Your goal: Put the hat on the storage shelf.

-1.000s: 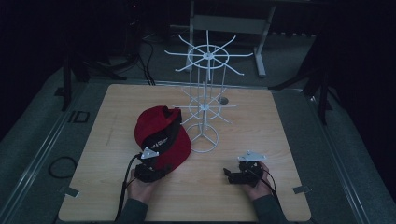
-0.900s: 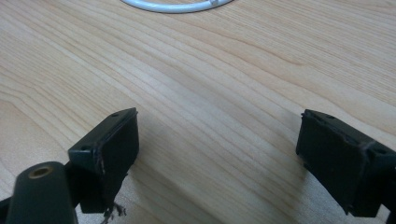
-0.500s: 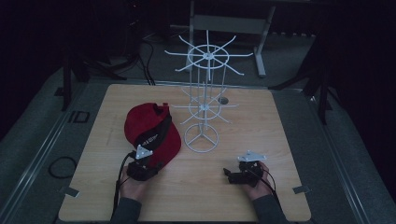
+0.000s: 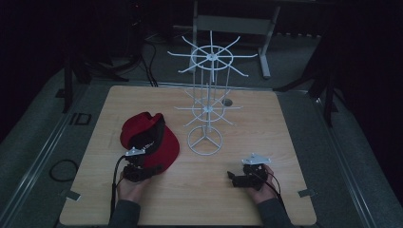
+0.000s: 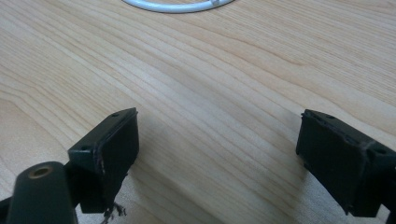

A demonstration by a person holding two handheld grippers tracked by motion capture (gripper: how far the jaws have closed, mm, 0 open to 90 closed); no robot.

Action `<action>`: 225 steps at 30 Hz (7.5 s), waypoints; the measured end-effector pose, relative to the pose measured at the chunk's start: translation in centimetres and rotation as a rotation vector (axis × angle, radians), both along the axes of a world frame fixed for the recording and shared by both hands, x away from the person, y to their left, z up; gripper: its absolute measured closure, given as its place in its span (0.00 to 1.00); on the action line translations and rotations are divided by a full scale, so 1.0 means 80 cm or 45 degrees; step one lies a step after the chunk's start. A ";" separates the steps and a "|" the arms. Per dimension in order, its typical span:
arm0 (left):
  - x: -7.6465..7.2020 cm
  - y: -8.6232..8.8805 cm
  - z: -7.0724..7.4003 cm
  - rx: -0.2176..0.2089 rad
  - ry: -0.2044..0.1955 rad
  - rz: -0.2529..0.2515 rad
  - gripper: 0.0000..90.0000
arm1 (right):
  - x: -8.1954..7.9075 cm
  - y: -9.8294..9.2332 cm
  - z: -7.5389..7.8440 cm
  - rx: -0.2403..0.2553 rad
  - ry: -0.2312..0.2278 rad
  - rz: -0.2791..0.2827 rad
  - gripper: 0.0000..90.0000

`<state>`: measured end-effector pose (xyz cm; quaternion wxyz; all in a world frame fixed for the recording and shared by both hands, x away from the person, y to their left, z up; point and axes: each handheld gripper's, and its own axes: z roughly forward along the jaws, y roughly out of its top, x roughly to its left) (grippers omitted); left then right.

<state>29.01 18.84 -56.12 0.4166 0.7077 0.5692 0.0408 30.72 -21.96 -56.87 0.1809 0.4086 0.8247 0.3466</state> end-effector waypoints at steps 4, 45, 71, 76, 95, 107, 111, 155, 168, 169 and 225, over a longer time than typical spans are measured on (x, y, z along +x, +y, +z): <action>-0.001 0.003 -0.001 -0.018 0.015 0.050 0.71 | 0.000 0.000 0.000 0.000 0.000 0.000 0.14; -0.011 -0.004 -0.004 -0.047 -0.165 0.040 0.96 | 0.000 0.000 0.000 0.001 0.001 0.005 0.14; -0.009 0.009 0.038 0.003 -0.442 0.154 0.96 | 0.000 0.000 0.000 0.002 -0.001 0.010 0.14; -0.006 0.017 0.044 0.004 -0.438 0.205 0.96 | 0.000 0.000 0.000 0.002 -0.001 0.010 0.14; -0.002 0.034 0.071 -0.003 -0.526 0.289 0.96 | 0.000 0.000 0.000 0.001 -0.001 0.010 0.14; 0.006 0.032 0.103 -0.005 -0.602 0.299 0.96 | 0.000 0.000 0.000 0.003 0.000 0.008 0.14; 0.009 0.031 0.115 -0.008 -0.625 0.301 0.96 | 0.000 0.000 0.000 0.003 0.000 0.008 0.14; 0.047 0.043 0.195 -0.050 -0.805 0.326 0.96 | 0.000 0.001 0.000 0.004 0.001 0.006 0.14; 0.054 0.042 0.205 -0.049 -0.819 0.330 0.96 | 0.000 0.001 0.000 0.003 -0.001 0.008 0.14; 0.055 0.042 0.205 -0.051 -0.819 0.330 0.96 | 0.000 0.001 0.000 0.003 -0.001 0.008 0.14; 0.083 0.003 0.231 -0.053 -0.856 0.230 0.96 | 0.000 0.001 0.000 0.003 -0.001 0.011 0.14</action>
